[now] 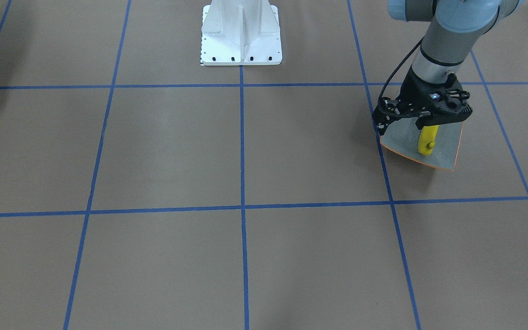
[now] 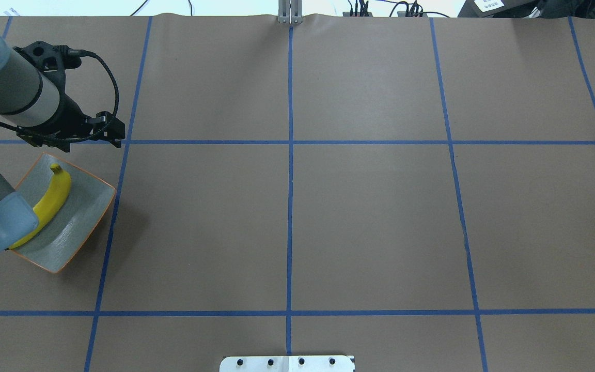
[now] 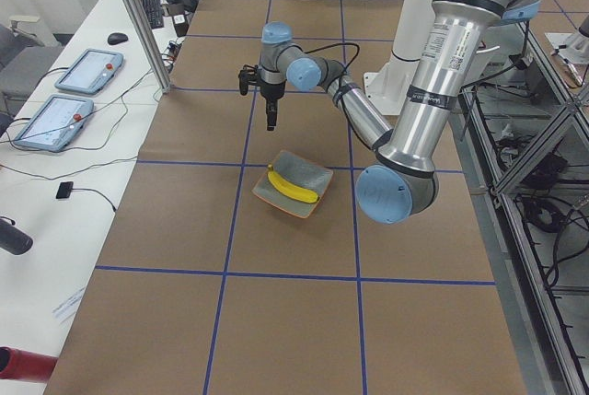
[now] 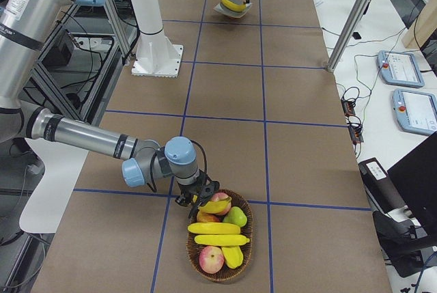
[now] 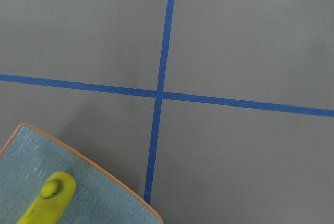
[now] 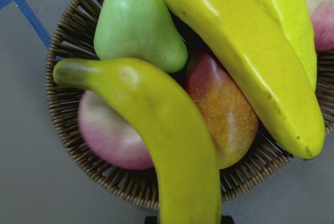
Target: Transfer all bananas from basket to plate
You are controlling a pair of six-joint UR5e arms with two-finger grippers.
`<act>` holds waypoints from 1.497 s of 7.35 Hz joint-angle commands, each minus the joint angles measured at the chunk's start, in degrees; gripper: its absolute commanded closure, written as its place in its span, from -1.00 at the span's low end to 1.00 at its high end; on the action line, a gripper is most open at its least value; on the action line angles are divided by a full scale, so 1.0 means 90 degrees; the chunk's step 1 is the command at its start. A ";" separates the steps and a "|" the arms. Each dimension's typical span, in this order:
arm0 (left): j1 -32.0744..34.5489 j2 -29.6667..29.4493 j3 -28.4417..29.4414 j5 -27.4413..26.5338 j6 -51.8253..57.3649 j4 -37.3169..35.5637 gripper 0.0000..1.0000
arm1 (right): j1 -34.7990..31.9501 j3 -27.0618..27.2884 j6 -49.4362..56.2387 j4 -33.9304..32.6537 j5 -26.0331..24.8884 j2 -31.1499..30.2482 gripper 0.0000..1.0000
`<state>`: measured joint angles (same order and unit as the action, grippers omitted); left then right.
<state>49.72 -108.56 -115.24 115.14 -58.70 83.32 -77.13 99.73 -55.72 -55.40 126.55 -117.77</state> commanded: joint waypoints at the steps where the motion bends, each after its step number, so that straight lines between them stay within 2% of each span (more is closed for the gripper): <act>1: -0.0017 -0.0008 -0.0008 0.0010 -0.0059 0.0000 -0.99 | -0.0160 0.0119 0.0087 -0.0016 -0.0018 0.0019 1.00; 3: -0.0017 -0.0008 0.0002 0.0010 -0.0060 0.0010 -0.99 | -0.0170 0.0168 0.0097 0.0032 -0.0048 0.0136 1.00; 6: 0.0032 -0.0124 0.0060 0.0029 -0.0089 0.0049 -0.99 | -0.0092 0.0335 -0.0155 0.0033 0.0438 0.1099 1.00; 8: 0.0032 -0.0426 0.0351 0.0049 -0.0505 0.0388 -0.99 | 0.0587 0.0354 -0.0954 0.0042 0.0519 0.1920 1.00; 9: 0.0032 -0.0524 0.0585 0.0059 -0.1002 0.1019 -0.99 | 0.1027 0.0354 -0.1160 0.0043 0.0499 0.2349 1.00; 11: 0.0022 -0.0544 0.0812 0.0068 -0.1551 0.1930 -0.99 | 0.1983 0.0364 -0.2182 0.0014 0.0373 0.3635 1.00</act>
<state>50.00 -113.12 -109.36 115.70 -69.11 95.43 -65.18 103.09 -69.50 -55.12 130.67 -92.62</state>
